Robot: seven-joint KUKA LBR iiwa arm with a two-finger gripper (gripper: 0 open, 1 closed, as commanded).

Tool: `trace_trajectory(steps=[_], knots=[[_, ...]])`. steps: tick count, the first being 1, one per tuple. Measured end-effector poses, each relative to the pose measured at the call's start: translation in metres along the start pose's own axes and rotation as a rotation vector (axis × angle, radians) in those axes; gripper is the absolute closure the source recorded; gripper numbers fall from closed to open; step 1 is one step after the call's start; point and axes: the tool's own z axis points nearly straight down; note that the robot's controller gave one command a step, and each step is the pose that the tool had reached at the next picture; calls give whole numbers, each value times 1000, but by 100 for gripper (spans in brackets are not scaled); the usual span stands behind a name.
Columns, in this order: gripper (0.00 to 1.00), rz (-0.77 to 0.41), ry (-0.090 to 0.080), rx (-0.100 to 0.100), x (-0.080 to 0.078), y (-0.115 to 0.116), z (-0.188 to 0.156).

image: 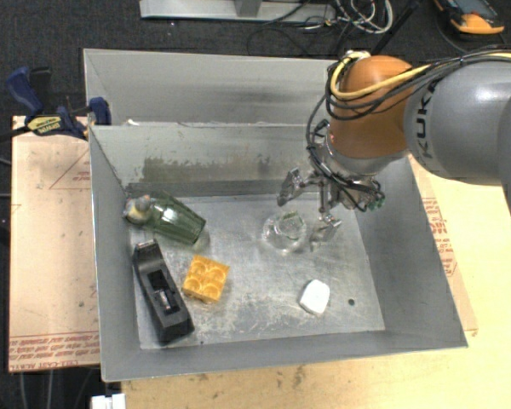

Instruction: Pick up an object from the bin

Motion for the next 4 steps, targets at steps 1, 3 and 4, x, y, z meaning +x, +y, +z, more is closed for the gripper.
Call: trace_trajectory(steps=[1,3,4], knots=[[0,-109,-2,0,-10,8,39],[100,-164,-6,8,-15,10,39],[100,-166,-4,7,-15,10,36]])
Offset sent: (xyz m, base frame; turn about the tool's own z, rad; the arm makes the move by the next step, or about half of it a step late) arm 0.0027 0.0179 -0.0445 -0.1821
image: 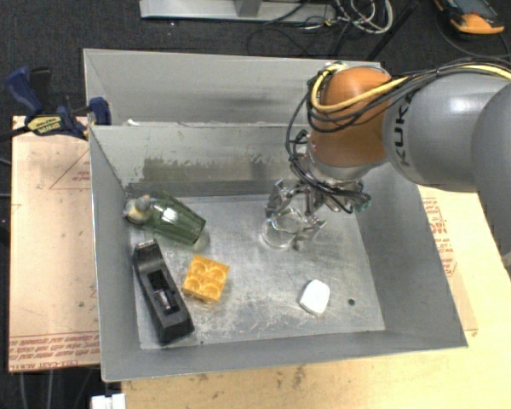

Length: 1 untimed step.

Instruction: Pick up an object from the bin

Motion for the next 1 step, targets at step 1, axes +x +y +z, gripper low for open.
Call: trace_trajectory(steps=[1], knots=[[100,2,-1,-2,-1,0,-5]])
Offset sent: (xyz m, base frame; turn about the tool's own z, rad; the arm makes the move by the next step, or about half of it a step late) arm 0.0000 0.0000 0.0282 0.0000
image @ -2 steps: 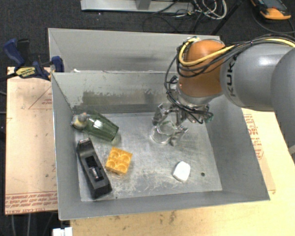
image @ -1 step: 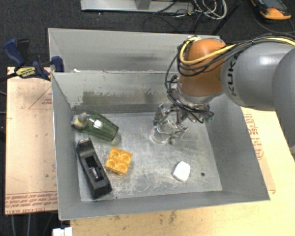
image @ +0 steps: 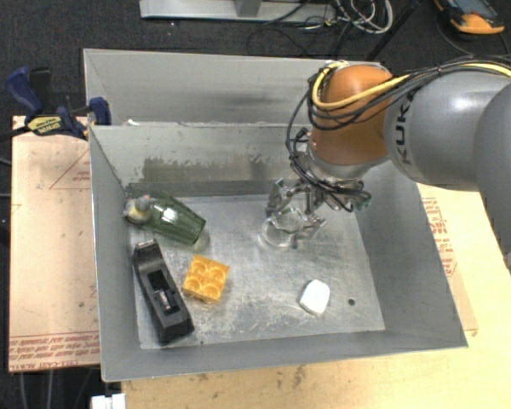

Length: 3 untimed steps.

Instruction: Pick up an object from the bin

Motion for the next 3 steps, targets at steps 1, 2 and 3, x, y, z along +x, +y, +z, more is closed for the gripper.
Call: trace_trajectory(steps=[1,2,3], knots=[[100,0,4,-4,0,1,-4],[100,0,10,-10,1,3,-14],[100,0,9,-9,1,2,-35]])
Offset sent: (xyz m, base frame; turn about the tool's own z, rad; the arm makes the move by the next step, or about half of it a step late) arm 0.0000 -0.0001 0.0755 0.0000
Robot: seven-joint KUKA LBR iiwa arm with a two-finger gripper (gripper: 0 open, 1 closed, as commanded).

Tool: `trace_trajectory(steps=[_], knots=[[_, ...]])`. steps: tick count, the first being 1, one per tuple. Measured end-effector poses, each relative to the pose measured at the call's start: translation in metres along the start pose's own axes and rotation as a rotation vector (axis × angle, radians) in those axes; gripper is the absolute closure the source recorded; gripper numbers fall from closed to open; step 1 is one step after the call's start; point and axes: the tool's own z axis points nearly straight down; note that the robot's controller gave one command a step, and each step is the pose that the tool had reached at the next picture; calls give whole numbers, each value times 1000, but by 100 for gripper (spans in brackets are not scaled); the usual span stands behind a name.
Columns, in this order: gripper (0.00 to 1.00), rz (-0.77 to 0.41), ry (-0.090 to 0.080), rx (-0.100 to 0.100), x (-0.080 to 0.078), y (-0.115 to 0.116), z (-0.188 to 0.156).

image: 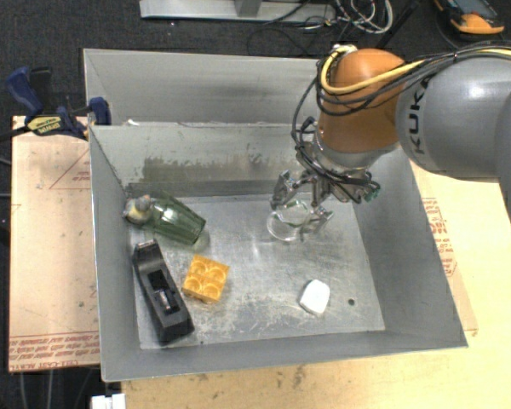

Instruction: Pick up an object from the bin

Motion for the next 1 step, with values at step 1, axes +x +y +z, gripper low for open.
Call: trace_trajectory(steps=[1], knots=[[100,0,-6,5,-1,-1,-14]])
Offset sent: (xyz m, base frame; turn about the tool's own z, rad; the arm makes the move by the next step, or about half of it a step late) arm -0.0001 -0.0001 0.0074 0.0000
